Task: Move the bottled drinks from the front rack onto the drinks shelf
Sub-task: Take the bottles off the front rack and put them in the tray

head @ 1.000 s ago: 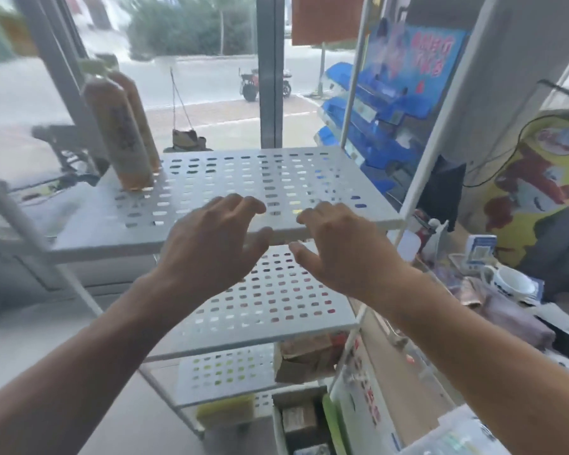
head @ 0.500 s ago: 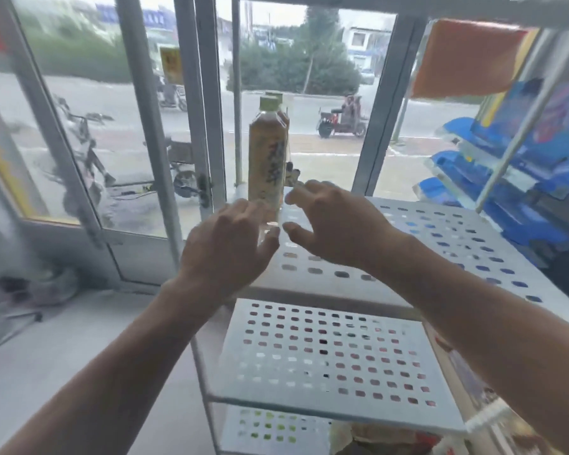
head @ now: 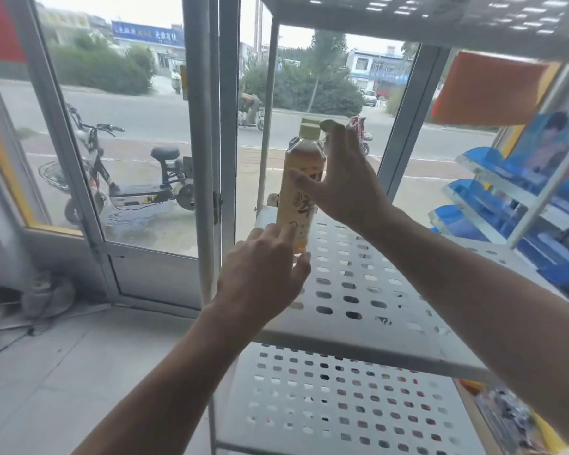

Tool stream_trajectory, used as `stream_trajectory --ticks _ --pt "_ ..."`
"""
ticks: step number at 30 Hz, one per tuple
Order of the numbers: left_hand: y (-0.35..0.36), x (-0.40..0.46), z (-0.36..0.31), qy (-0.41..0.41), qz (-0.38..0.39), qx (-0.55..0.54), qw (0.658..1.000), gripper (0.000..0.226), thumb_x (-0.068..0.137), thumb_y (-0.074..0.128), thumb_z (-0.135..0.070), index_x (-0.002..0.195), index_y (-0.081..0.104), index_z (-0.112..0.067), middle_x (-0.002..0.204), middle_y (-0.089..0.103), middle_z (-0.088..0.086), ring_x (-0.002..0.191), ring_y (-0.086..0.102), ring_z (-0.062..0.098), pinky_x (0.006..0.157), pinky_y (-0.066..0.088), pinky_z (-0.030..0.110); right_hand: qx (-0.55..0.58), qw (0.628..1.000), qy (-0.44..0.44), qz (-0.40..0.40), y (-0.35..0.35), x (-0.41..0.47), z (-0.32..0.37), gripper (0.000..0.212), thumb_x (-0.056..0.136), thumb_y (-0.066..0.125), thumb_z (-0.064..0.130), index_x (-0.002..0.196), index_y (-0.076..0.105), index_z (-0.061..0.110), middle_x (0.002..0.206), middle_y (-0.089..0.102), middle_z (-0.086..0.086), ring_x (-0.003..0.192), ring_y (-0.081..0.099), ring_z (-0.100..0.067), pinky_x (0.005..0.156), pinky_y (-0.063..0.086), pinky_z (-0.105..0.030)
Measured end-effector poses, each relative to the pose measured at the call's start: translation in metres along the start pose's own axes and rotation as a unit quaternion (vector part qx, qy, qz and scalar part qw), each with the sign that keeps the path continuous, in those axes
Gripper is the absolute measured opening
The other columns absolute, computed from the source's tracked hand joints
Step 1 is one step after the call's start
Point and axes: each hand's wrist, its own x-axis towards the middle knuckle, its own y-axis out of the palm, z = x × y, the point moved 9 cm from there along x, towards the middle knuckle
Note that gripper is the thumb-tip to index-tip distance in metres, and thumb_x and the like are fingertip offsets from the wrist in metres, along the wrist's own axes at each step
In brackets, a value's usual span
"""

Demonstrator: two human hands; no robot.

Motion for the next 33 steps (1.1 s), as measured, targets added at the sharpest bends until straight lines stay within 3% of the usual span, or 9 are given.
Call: stream_trajectory --ticks 4,8,12,16,19,21,24,27,33 --pt "0.0 -0.001 0.0 0.001 0.001 -0.007 1.0 0.036 0.097 0.042 -0.045 0.118 0.051 -0.016 0.109 0.062 0.002 0.093 0.058 0.022 0.068 0.043 0.033 0.07 0.993 0.093 0.022 0.014 0.004 -0.012 0.085 0.08 0.074 0.053 0.141 0.036 0.007 0.129 0.046 -0.011 0.117 0.052 -0.024 0.098 0.047 -0.038" --pt "0.001 -0.005 0.003 -0.003 0.007 -0.016 1.0 0.04 0.097 0.041 -0.046 0.124 0.051 -0.018 0.113 0.062 0.001 0.096 0.06 0.021 0.07 0.046 0.034 0.076 0.991 0.105 0.027 0.016 -0.004 -0.013 0.067 0.081 0.074 0.043 0.132 0.043 0.013 0.12 0.038 -0.005 0.117 0.048 -0.026 0.099 0.047 -0.04" --pt "-0.003 -0.01 0.0 -0.001 -0.004 -0.007 1.0 0.041 0.098 0.041 -0.046 0.127 0.051 -0.018 0.117 0.061 0.001 0.099 0.06 0.02 0.068 0.04 0.031 0.135 0.985 0.107 0.018 0.006 -0.022 -0.011 0.061 0.08 0.076 0.032 0.119 0.033 0.015 0.114 0.057 -0.004 0.096 0.061 -0.02 0.08 0.053 -0.035" --pt "-0.007 -0.018 -0.006 0.0 -0.022 -0.023 0.999 0.043 0.097 0.046 -0.045 0.13 0.049 -0.018 0.12 0.06 0.002 0.101 0.06 0.022 0.069 0.04 0.031 0.19 0.972 0.139 -0.01 -0.016 -0.05 -0.016 0.061 0.077 0.079 0.031 0.117 0.034 0.019 0.1 0.069 0.005 0.086 0.067 -0.009 0.076 0.055 -0.029" --pt "-0.005 -0.022 -0.011 -0.007 -0.03 -0.098 0.995 0.063 0.09 0.059 -0.05 0.14 0.04 -0.017 0.134 0.054 0.007 0.113 0.058 0.026 0.08 0.048 0.038 0.204 0.964 0.168 -0.039 -0.05 -0.073 -0.021 0.056 0.078 0.079 0.033 0.116 0.039 0.024 0.088 0.067 0.012 0.076 0.064 0.005 0.067 0.052 -0.017" --pt "-0.002 -0.024 -0.023 -0.011 -0.021 -0.17 0.985 0.075 0.084 0.065 -0.055 0.143 0.032 -0.022 0.141 0.049 0.004 0.12 0.054 0.022 0.089 0.047 0.038 0.223 0.957 0.182 -0.046 -0.075 -0.09 -0.02 0.055 0.078 0.079 0.037 0.116 0.041 0.027 0.086 0.069 0.012 0.074 0.066 0.004 0.066 0.054 -0.019" --pt "0.007 -0.027 -0.061 -0.011 0.044 -0.312 0.949 0.078 0.077 0.07 -0.059 0.139 0.036 -0.027 0.129 0.058 -0.009 0.112 0.058 0.009 0.087 0.051 0.033 0.244 0.951 0.181 -0.06 -0.116 -0.116 -0.015 0.054 0.077 0.081 0.038 0.116 0.044 0.026 0.083 0.07 0.012 0.073 0.069 0.0 0.065 0.058 -0.022" --pt "0.019 -0.038 -0.109 -0.01 0.111 -0.473 0.874 0.065 0.069 0.076 -0.061 0.118 0.052 -0.026 0.108 0.069 -0.01 0.1 0.068 0.009 0.078 0.06 0.034 0.246 0.948 0.194 -0.063 -0.152 -0.147 -0.018 0.056 0.074 0.081 0.044 0.113 0.045 0.028 0.086 0.072 0.008 0.074 0.069 -0.002 0.067 0.057 -0.024" --pt "0.048 -0.076 -0.208 0.034 0.197 -0.576 0.792 0.053 0.07 0.077 -0.037 0.116 0.06 -0.016 0.106 0.072 0.001 0.102 0.069 0.017 0.081 0.06 0.041 0.237 0.938 0.254 -0.014 -0.209 -0.23 -0.054 0.063 0.073 0.071 0.063 0.122 0.042 0.035 0.106 0.07 0.006 0.097 0.067 -0.004 0.078 0.057 -0.03"
